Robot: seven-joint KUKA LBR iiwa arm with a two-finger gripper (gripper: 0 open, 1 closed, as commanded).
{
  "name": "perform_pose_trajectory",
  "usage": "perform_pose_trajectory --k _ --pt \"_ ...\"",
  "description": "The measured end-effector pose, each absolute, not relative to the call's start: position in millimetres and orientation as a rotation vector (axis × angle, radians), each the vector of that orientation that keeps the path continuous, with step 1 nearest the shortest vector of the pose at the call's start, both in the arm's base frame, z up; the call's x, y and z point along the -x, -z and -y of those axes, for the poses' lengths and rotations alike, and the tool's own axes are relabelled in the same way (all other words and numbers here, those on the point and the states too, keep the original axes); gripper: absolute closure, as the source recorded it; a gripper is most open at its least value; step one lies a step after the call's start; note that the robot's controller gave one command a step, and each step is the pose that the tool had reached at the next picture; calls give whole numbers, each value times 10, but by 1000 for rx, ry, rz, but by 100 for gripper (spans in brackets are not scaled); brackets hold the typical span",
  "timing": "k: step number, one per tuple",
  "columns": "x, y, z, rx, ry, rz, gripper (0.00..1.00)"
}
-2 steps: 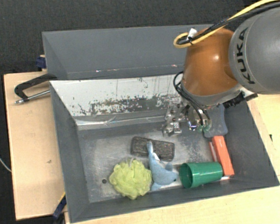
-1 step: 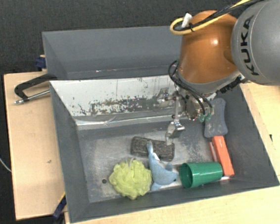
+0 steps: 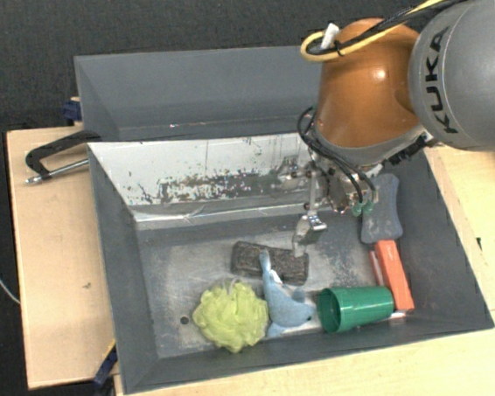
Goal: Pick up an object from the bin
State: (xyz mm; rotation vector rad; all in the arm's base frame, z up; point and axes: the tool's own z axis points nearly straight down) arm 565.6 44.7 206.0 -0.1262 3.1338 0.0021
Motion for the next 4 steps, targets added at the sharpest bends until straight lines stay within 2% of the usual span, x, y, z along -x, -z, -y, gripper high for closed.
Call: perform_pose_trajectory --k 1,2,3,4 --pt "-5465 -1866 -342 299 -3 -3116 0" --pt "-5555 -1238 -421 468 1 -3100 0" --pt "-5580 -747 -602 195 -2 -3130 100" --pt "-5580 -747 -602 195 -2 -3130 100"
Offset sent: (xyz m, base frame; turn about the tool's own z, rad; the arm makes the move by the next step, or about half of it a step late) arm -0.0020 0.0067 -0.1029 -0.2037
